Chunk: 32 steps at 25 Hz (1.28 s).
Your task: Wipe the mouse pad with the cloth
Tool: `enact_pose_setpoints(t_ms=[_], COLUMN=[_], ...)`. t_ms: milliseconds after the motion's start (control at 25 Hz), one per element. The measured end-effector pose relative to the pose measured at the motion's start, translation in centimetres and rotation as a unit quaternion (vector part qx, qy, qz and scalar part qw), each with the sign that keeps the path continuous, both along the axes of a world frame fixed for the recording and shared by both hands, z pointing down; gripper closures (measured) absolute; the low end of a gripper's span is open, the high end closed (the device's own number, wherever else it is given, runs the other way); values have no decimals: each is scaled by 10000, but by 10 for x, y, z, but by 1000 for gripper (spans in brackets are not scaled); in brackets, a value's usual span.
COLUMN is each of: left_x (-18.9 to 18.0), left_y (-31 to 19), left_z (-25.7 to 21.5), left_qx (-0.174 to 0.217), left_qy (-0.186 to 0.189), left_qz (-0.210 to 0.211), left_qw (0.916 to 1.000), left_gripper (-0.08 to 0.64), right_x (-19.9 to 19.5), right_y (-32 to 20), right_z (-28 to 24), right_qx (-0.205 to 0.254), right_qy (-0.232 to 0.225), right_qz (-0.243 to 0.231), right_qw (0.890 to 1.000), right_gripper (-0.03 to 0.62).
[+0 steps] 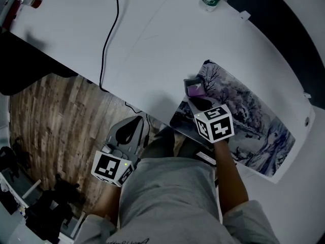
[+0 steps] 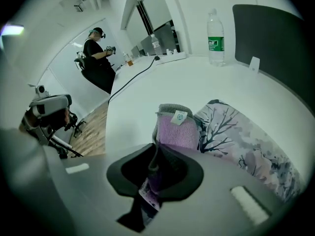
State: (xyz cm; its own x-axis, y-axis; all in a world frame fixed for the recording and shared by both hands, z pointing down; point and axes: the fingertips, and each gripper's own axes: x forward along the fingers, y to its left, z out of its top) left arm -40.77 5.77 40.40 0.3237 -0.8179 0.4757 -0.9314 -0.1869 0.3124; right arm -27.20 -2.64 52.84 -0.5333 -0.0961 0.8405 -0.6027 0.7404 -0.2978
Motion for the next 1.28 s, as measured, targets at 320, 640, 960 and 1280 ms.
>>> enact_pose_setpoints(t_ms=[320, 640, 960, 1280], left_x=[17, 84, 210, 350], left_y=[-13, -34, -43, -27], left_z=[-5, -17, -29, -38], left_qx=[86, 313, 456, 456], left_qy=[74, 153, 245, 261], left_qz=[354, 1262, 2403, 3422], left_qw=[9993, 9914, 9693, 9382], left_gripper=[541, 541, 541, 541], right_x=[16, 88, 260, 468], right_y=[-3, -9, 14, 95], right_z=[-31, -78, -110, -105], right_qx=[220, 391, 926, 1011], right_qy=[-313, -1047, -824, -240], right_qz=[283, 1300, 2548, 3983], right_qw=[9989, 9852, 9590, 9114], right_gripper=[549, 551, 551, 551])
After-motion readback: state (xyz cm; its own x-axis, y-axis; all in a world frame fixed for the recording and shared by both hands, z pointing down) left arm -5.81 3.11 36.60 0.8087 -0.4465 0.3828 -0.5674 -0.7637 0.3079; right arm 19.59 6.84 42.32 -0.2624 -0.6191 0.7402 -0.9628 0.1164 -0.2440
